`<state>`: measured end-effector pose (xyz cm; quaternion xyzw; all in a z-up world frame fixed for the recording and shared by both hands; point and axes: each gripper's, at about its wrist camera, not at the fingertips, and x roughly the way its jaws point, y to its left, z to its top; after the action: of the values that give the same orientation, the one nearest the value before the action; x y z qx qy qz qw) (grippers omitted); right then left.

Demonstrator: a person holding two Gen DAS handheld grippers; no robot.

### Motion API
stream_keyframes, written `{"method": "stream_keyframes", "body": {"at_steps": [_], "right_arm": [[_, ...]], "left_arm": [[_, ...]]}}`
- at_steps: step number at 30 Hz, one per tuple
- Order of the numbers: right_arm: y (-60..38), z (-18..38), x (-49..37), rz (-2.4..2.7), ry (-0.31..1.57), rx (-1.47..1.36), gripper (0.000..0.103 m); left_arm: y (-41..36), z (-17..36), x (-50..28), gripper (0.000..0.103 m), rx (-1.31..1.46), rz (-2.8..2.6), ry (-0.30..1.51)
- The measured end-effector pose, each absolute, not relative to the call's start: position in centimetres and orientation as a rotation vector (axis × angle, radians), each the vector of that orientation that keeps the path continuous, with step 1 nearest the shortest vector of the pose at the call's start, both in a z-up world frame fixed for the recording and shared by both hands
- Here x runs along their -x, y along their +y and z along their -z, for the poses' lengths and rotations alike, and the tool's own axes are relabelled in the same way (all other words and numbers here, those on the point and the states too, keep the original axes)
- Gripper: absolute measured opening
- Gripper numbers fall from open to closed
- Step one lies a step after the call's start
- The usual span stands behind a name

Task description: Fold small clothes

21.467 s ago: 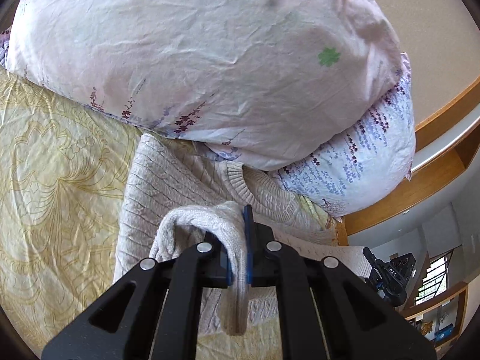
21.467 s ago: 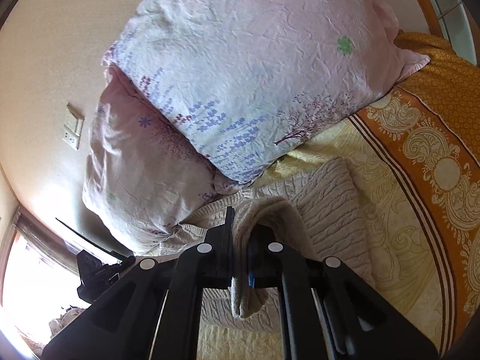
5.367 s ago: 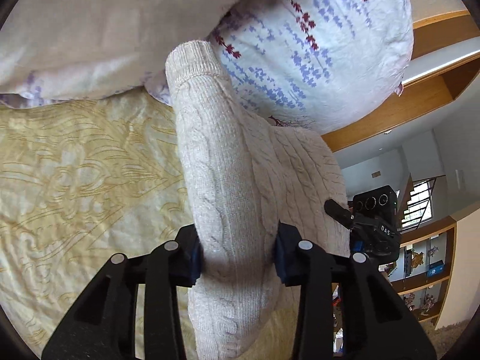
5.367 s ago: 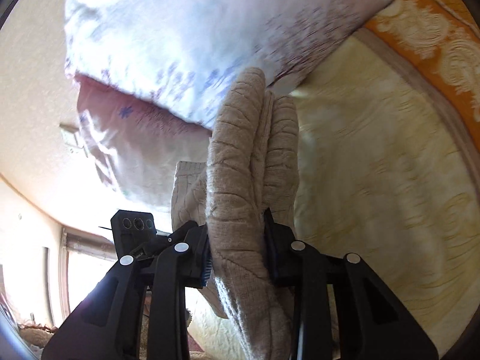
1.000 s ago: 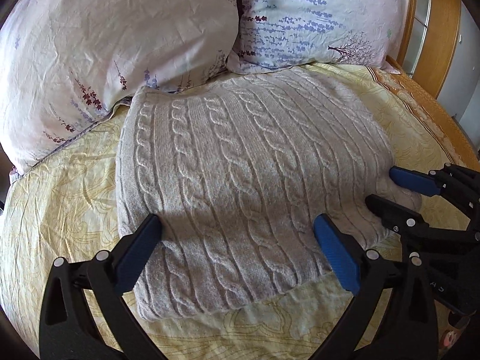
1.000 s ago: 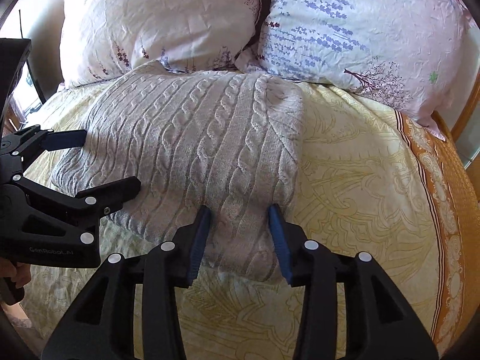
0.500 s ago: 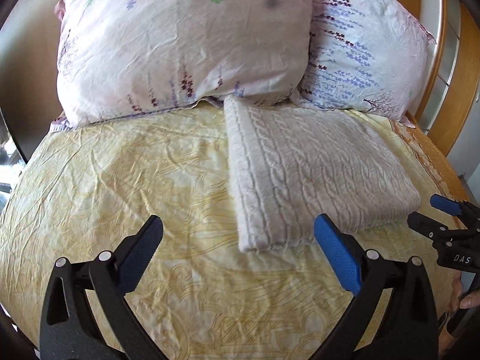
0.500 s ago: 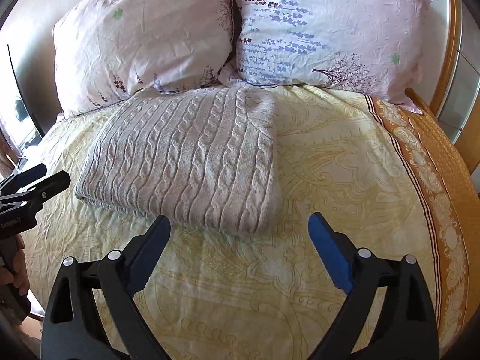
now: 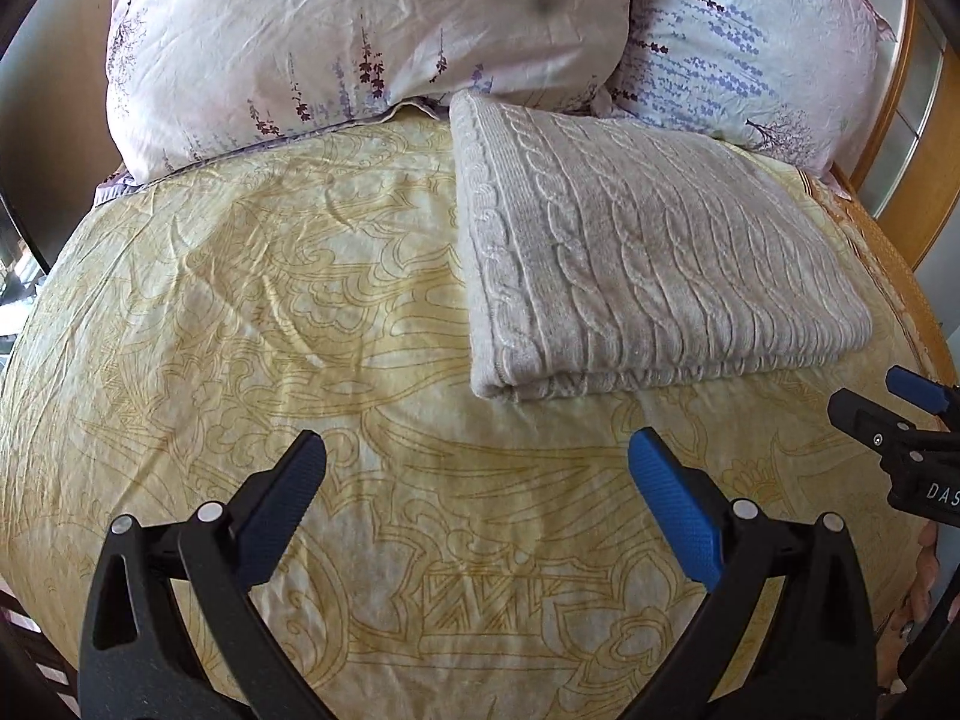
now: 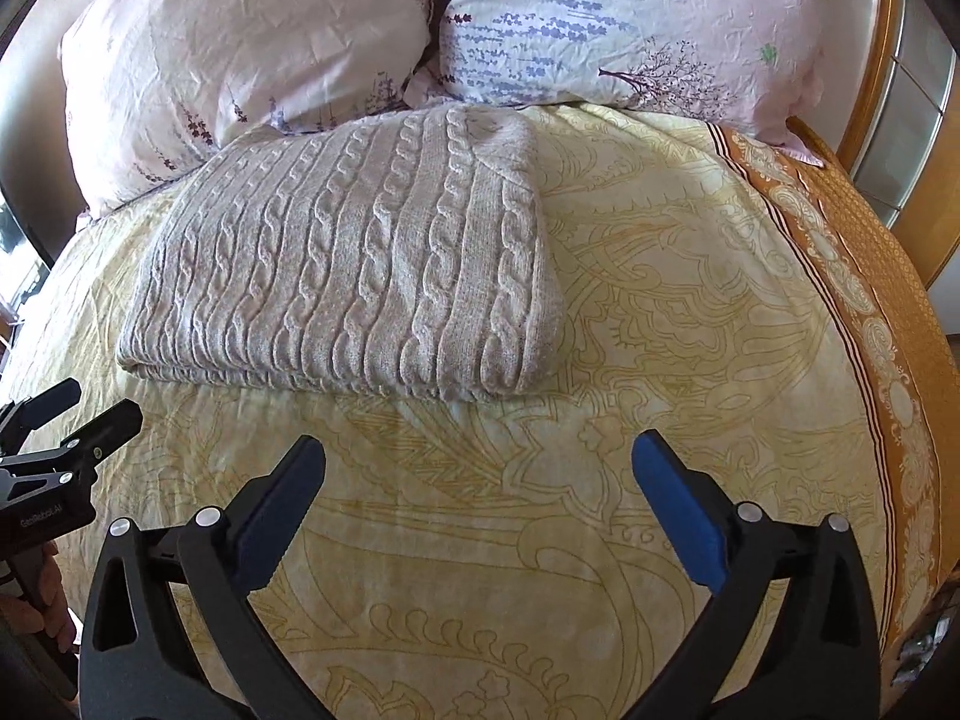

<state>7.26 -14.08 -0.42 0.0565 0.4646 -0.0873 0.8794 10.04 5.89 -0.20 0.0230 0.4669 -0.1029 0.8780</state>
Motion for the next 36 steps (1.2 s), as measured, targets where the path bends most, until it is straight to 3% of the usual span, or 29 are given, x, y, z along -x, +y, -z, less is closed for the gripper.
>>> {"method": "stream_keyframes", "body": {"at_steps": [36], "right_arm": [[-13.1, 2.5, -8.9, 0.187, 1.051, -0.088, 0.102]], "left_arm": [[5.0, 1.5, -12.0, 0.101, -0.072, 0.150, 1.121]]}}
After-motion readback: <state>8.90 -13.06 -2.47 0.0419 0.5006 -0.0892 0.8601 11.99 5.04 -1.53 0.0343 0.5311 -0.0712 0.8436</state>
